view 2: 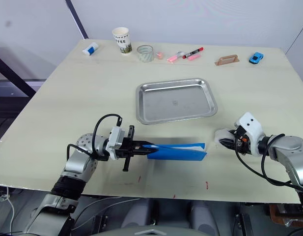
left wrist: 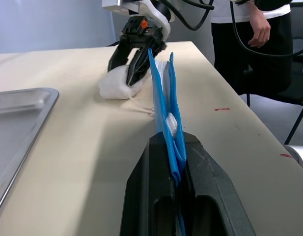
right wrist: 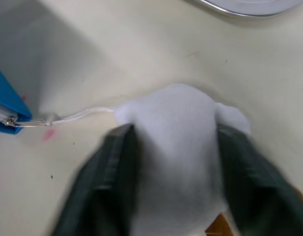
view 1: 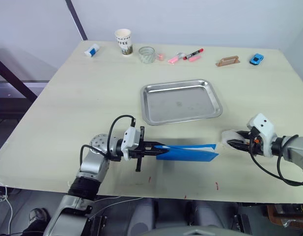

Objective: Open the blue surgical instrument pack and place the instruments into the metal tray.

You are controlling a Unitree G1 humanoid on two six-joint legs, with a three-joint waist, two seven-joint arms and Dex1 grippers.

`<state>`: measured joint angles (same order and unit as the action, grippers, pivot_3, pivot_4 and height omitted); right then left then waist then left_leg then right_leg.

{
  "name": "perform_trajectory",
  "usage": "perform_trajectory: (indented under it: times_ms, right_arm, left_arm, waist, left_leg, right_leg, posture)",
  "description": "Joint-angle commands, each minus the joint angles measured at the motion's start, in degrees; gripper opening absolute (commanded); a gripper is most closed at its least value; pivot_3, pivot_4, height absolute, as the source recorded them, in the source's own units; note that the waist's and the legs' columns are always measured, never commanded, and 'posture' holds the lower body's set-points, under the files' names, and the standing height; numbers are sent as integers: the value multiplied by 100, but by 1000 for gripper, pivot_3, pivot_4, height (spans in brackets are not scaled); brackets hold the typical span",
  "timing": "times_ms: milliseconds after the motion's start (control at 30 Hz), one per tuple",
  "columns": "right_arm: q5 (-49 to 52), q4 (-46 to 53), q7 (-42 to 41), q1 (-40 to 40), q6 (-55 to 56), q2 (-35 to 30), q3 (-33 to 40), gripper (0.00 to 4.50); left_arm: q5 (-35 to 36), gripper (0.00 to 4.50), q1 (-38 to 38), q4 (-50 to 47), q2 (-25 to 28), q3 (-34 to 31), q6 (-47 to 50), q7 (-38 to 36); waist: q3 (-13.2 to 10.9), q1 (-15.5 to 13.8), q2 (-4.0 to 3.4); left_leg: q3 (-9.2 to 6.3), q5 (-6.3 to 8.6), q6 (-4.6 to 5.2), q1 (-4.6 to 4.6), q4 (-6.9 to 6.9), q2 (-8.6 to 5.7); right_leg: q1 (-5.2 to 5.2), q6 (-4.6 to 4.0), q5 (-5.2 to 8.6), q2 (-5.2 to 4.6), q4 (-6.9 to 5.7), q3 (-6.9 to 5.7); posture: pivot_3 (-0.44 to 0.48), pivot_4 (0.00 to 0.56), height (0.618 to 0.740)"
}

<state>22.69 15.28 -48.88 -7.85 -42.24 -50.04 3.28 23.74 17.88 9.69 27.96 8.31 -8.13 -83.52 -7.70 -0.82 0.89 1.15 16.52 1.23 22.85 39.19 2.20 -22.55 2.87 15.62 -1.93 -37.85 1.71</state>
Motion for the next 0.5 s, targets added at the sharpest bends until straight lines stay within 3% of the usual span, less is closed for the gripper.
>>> perform_trajectory:
  times_ms: [33,100,500]
  right_arm:
    - [12,242,-90,74,39,-152,127,545]
    - [210,479,-206,167,76,-190,353,42]
    - [2677,1761,-274,639,-1113,-76,2232,42]
  left_arm:
    - [-39,0,72,-121,47,-23,23,50]
    - [-48,0,89,-161,59,-8,77,77]
    - [-153,0,70,-73,101,69,41,103]
  waist:
    - [0,0,0]
    - [0,-4,0]
    - [-1,-6,-1]
  left_leg:
    - [0,0,0,0,0,0]
    - [-1,0,0,1,0,0]
    - [-3,0,0,3,0,0]
  right_leg:
    - [0,0,0,0,0,0]
    - [0,0,0,0,0,-1]
    - [1,0,0,-1,0,-2]
  posture:
    - [0,150,740]
    - [0,150,740]
    - [0,150,740]
